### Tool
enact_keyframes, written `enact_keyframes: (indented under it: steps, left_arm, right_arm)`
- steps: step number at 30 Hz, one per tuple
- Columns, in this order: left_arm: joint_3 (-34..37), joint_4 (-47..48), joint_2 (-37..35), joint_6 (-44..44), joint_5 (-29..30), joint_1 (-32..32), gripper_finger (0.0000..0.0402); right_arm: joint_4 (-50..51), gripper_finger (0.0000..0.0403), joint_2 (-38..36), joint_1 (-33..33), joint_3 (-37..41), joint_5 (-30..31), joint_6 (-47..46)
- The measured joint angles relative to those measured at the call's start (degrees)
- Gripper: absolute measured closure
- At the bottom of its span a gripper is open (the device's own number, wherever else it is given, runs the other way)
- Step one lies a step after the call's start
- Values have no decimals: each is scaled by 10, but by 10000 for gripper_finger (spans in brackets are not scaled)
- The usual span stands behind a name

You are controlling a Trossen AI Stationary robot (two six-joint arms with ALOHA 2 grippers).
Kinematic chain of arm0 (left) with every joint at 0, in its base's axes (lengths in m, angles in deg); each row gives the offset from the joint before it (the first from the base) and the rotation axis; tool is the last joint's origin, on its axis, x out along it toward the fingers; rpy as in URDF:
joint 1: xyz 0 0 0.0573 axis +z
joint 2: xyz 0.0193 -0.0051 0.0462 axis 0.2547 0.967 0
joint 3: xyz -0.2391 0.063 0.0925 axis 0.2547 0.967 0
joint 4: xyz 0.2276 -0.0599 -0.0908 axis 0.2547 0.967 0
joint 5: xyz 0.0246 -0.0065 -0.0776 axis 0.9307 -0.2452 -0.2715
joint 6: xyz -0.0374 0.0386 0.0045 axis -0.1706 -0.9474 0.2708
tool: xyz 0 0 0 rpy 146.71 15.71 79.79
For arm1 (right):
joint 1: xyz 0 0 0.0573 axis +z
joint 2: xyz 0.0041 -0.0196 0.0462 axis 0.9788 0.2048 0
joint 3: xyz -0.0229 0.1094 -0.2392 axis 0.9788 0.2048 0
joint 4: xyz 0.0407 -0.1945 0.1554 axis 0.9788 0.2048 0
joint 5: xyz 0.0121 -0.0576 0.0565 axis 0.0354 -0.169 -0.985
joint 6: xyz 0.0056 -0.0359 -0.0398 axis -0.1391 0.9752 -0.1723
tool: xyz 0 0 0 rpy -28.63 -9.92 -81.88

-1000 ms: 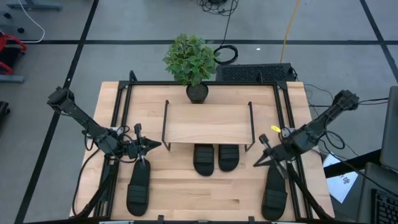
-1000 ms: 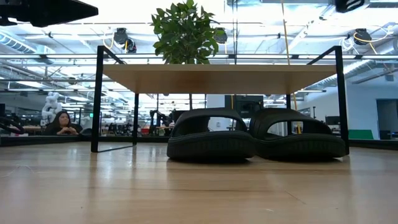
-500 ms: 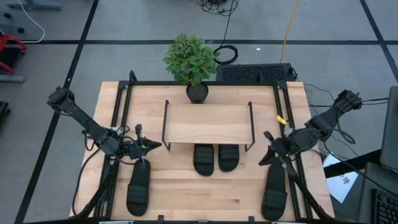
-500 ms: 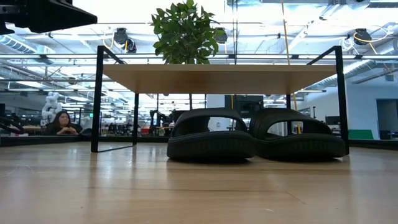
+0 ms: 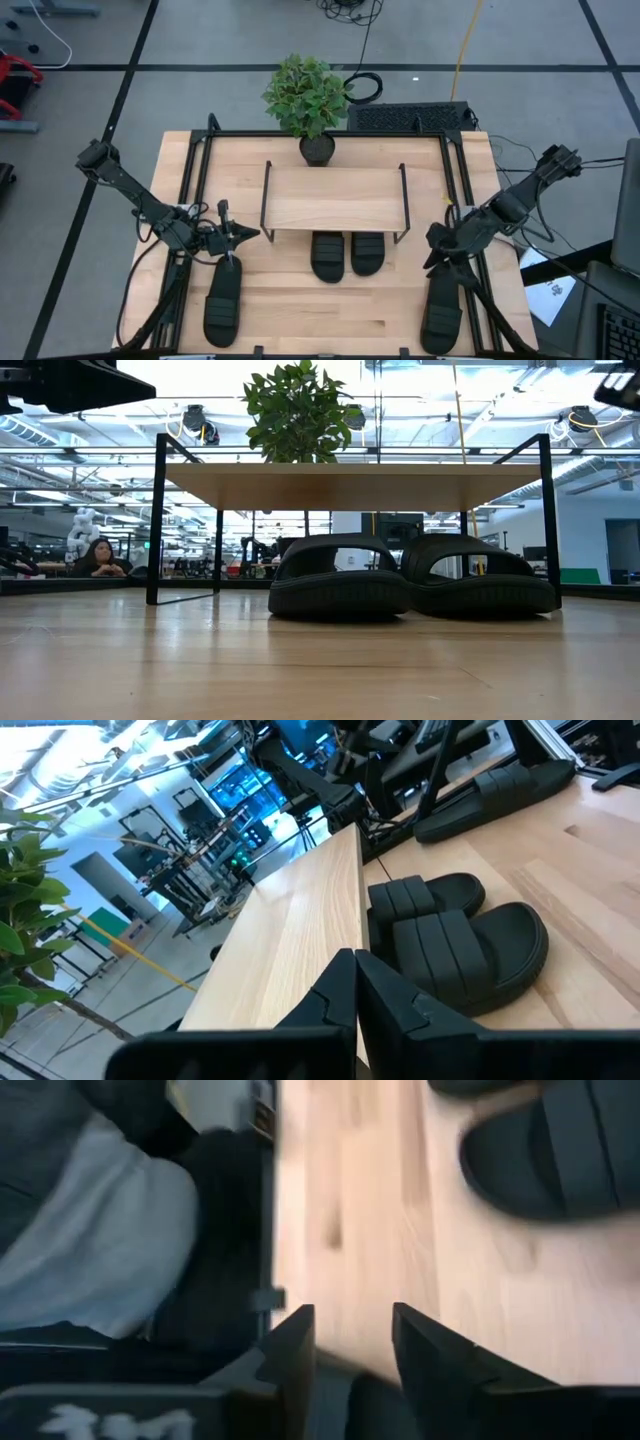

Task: Pick and place slides into the shelf
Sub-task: Put the black slides on the shelf

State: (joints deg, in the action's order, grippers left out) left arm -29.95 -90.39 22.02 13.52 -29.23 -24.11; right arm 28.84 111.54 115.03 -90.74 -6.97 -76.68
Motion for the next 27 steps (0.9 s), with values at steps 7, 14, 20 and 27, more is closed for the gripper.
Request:
enact_keyframes:
  steps: [7,14,20,27]
  left_arm:
    - [0,0,0,11,0,0,395]
    - [0,-1,0,16,0,0,386]
    - [0,-1,0,19,0,0,399]
    - [0,-1,0,21,0,0,390]
  right_arm:
    - [9,224,29,0,36,-46,-66]
    - [-167,195,34,4,144,-129,-140]
    - [-248,196,32,29,222,-162,-210]
    - [-319,195,19,78,270,-157,-278]
